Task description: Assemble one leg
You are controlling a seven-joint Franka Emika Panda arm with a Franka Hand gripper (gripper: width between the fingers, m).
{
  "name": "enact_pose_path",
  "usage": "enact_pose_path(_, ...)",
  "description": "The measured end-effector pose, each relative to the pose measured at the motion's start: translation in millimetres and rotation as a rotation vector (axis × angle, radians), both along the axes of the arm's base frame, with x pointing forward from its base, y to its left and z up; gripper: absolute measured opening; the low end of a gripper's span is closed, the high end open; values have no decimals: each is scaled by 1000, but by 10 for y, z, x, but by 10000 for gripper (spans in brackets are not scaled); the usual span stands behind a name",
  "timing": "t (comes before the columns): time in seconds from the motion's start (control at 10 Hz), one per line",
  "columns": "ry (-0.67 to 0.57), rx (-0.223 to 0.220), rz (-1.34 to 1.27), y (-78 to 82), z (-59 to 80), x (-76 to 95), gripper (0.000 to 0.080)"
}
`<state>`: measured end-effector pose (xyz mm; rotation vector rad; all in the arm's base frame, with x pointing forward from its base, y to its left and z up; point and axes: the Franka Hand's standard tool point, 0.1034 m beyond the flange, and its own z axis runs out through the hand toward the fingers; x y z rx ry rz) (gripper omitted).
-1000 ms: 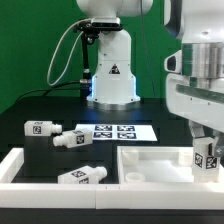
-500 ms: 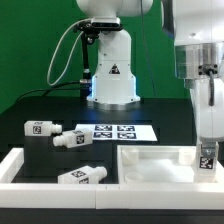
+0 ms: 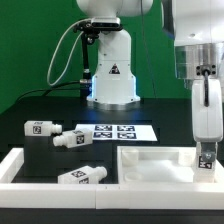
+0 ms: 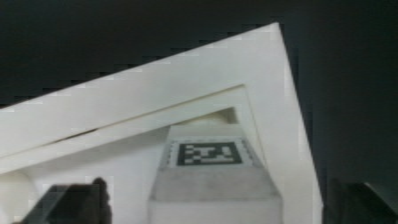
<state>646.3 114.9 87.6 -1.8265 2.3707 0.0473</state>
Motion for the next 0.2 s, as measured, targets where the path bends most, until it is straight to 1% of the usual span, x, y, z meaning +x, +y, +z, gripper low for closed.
enact_pose_path(0.1,-25,8,27,13,181,34,645)
enact_pose_path(0.2,-23,11,30,2,205,31,645)
